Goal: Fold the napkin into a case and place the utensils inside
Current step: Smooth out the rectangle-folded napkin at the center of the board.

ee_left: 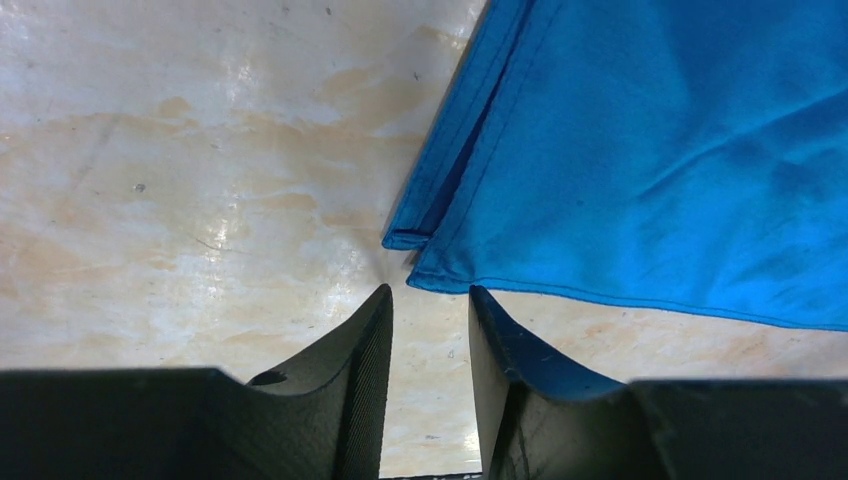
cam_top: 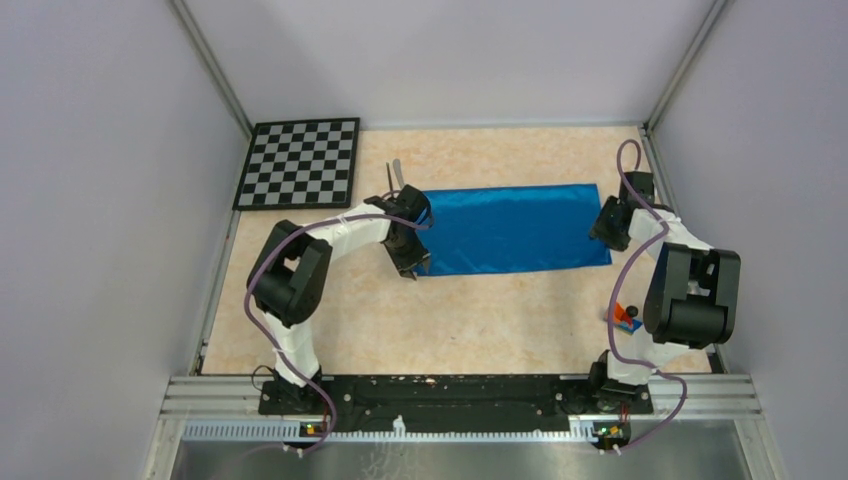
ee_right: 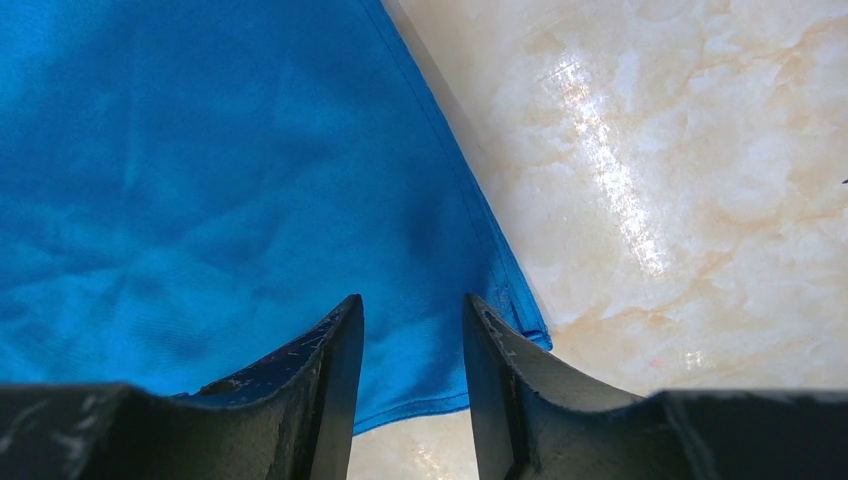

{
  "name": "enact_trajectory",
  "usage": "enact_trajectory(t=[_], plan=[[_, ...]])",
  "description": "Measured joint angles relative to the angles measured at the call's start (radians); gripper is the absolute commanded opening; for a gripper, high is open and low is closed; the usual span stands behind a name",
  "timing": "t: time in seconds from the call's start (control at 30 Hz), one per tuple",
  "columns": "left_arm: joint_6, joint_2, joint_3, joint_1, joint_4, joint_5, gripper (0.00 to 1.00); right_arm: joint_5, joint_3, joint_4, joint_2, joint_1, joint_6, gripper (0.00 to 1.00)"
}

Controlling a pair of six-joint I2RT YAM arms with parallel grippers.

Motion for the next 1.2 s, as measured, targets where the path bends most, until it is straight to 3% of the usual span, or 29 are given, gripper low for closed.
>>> enact_trajectory(t=[0.2, 0.4, 0.5, 0.63, 0.77, 1.03, 1.2], plan=[[-0.018, 0.031, 0.014, 0.0, -0.021, -0.005, 0.34, -0.006, 0.0, 0.0, 0.0, -0.005, 0.0, 0.41], [-0.024, 0.051, 0.037, 0.0, -0.037, -0.017, 0.26, -0.006, 0.0, 0.0, 0.0, -0.007, 0.002, 0.48], [-0.024, 0.062, 0.051, 0.0, -0.046, -0.023, 0.19, -0.006, 0.0, 0.0, 0.0, -0.011, 0.002, 0.5], [-0.016, 0.063, 0.053, 0.0, -0.044, -0.027, 0.0, -0.005, -0.012, 0.0, 0.0, -0.016, 0.002, 0.49], [0.003, 0.063, 0.056, 0.0, -0.034, -0.027, 0.0, -0.005, -0.022, -0.004, 0.0, -0.019, 0.002, 0.44], [0.036, 0.056, 0.055, 0.0, 0.005, -0.053, 0.0, 0.0, -0.022, -0.005, 0.012, -0.027, 0.002, 0.45], [0.076, 0.042, 0.055, 0.0, 0.035, -0.053, 0.0, -0.001, -0.022, -0.004, 0.027, -0.027, 0.003, 0.28]])
